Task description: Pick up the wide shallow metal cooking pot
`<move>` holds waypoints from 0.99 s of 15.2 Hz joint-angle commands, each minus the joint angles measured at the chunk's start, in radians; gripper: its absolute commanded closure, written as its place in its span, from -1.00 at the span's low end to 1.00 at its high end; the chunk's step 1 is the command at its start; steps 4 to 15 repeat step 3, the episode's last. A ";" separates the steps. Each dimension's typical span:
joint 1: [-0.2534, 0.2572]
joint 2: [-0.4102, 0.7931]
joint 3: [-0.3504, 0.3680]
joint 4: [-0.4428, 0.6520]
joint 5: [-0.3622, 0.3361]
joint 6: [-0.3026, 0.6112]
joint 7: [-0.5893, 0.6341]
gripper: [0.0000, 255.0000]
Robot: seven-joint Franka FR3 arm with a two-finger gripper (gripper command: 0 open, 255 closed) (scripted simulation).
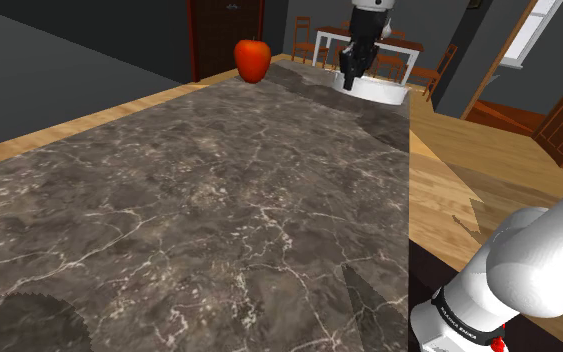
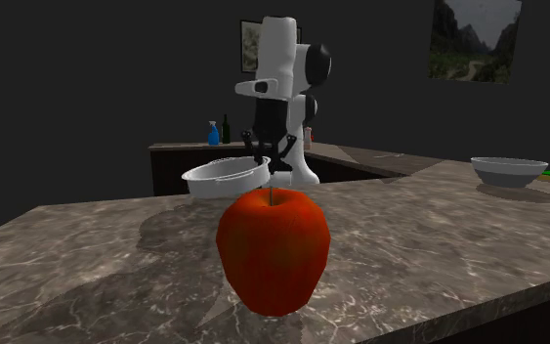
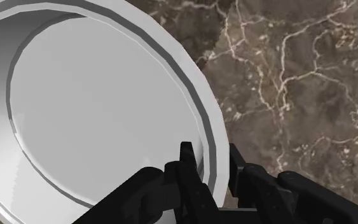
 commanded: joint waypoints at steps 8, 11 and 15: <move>0.000 0.005 0.001 0.037 0.000 -0.031 -0.002 1.00; 0.000 0.005 0.001 0.037 0.000 -0.031 -0.002 1.00; 0.000 0.005 0.001 0.037 0.000 -0.031 -0.002 1.00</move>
